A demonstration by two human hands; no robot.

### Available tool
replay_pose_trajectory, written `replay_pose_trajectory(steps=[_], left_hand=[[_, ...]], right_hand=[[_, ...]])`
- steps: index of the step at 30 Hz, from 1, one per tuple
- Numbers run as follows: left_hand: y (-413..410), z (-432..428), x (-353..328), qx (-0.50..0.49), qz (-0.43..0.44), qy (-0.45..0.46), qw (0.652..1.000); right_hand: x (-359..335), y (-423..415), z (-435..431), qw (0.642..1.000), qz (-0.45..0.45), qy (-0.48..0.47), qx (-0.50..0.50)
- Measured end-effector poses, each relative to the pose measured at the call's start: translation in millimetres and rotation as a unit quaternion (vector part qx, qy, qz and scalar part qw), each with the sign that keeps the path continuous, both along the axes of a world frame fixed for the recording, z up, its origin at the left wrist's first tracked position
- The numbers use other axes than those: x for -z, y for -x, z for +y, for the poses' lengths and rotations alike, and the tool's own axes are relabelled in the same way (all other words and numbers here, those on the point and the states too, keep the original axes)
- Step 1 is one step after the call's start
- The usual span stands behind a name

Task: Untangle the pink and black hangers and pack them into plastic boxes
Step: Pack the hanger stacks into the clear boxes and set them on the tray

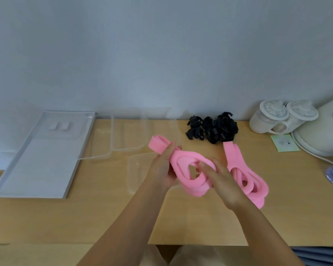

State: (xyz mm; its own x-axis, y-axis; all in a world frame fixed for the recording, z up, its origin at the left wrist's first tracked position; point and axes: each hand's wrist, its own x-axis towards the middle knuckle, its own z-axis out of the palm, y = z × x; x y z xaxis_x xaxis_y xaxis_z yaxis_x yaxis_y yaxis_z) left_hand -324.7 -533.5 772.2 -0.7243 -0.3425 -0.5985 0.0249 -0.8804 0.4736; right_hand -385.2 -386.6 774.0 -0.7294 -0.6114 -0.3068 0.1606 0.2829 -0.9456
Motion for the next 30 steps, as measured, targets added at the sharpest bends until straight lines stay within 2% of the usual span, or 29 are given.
replay_pose_trajectory(steps=[4,7,9,11,14,19,22,26,30], left_hand=[[-19.5,-13.1,9.5,-0.028,-0.033,0.104,0.994],[-39.0,-29.7,12.2,-0.066,0.000,0.119,0.991],[-53.3,-45.0,13.2,-0.083,0.026,0.117,0.989],[-66.7,-58.4,15.0,-0.075,0.035,0.142,0.986],[-81.0,-67.5,15.7,-0.044,0.022,0.192,0.980],[-93.1,-70.5,16.2,-0.052,-0.093,0.254,0.961],[-91.6,-67.8,16.3,-0.014,-0.161,0.381,0.910],[-87.6,-59.8,23.9,0.047,-0.239,0.590,0.770],[-91.8,-52.9,40.7,0.067,-0.267,0.652,0.706]], right_hand=[[1.1,-9.1,-18.6,0.999,0.019,-0.035,-0.031],[-1.8,-8.3,-33.6,0.997,0.027,-0.045,-0.053],[-6.0,-4.4,-43.0,0.992,0.025,-0.062,-0.107],[-9.4,1.4,-51.0,0.984,0.014,-0.084,-0.159],[-12.6,10.3,-62.5,0.980,0.021,-0.103,-0.168],[-10.2,12.2,-78.4,0.981,0.055,-0.131,-0.135],[-4.8,8.2,-87.0,0.965,0.117,-0.179,-0.151],[5.0,2.0,-97.3,0.928,0.216,-0.257,-0.163],[13.5,-5.6,-105.1,0.913,0.246,-0.303,-0.117]])
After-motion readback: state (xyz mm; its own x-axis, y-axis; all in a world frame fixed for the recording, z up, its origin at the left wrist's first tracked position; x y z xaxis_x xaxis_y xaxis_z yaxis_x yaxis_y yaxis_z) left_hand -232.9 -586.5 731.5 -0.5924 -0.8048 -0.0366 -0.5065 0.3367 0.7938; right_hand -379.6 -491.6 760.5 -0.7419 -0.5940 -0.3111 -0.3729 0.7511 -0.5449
